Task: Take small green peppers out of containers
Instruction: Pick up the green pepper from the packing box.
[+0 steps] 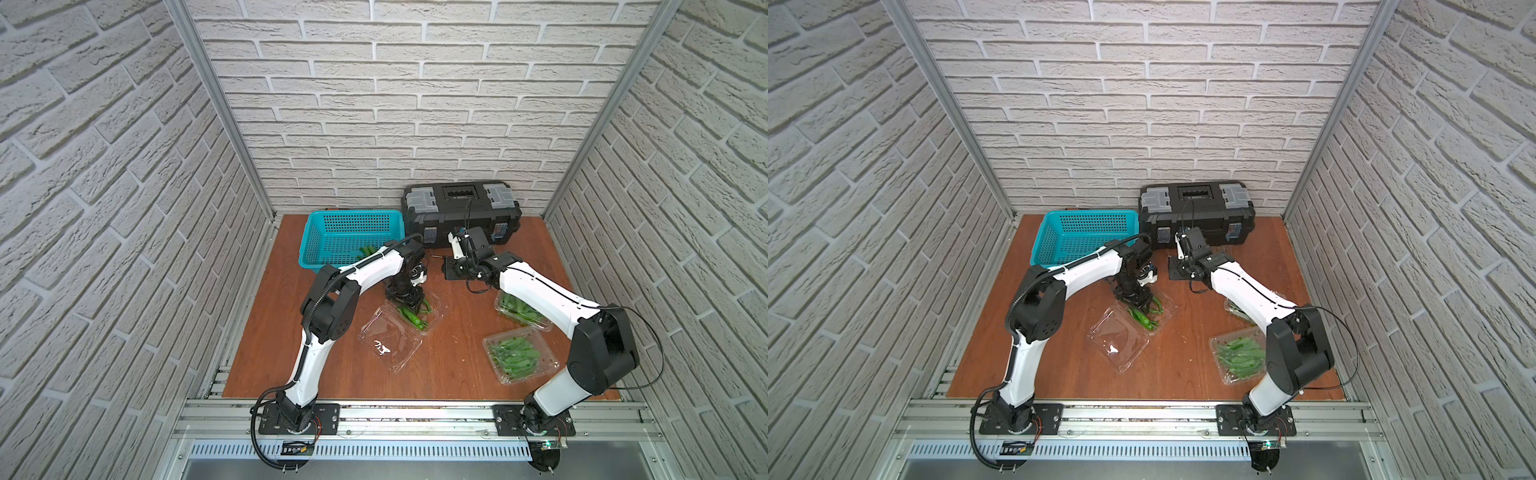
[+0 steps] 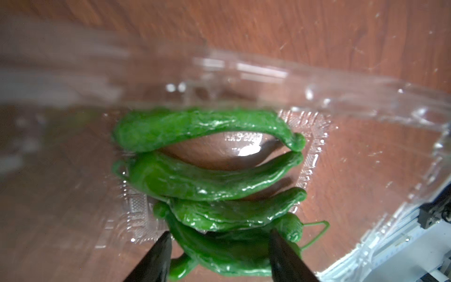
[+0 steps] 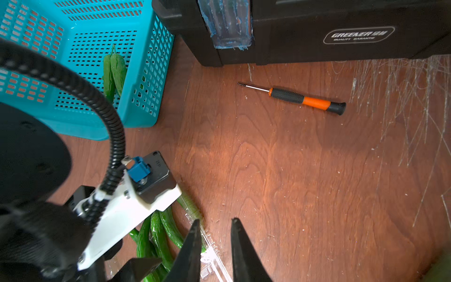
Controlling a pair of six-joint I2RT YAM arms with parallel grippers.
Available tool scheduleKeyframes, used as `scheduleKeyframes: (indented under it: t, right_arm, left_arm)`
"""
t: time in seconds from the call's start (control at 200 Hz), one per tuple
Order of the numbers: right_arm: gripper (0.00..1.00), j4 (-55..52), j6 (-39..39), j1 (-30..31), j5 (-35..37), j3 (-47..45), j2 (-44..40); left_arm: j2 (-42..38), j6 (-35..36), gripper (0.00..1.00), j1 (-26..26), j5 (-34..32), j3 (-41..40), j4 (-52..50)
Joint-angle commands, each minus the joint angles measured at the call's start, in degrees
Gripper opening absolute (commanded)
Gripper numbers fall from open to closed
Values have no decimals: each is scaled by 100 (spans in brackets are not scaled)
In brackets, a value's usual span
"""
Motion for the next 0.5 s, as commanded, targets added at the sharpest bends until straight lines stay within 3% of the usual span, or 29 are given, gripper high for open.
scheduleKeyframes:
  t: [0.0,0.18,0.375,0.495]
  right_arm:
    - [24,46,-42,-33,91,-93,-243]
    - [24,5,-37,-42,120,-119,-306]
    - [24,-3,-10,-57,192,-153,-348]
    - [24,5,51,-68,218,-163,-339]
  left_arm:
    - [170,-23,59,-48,-113,230,-266]
    - [309,46,52,-59,-149,242,-196]
    - [268,89,24,-61,-131,190,-95]
    - [165,138,14,-50,-129,141,-14]
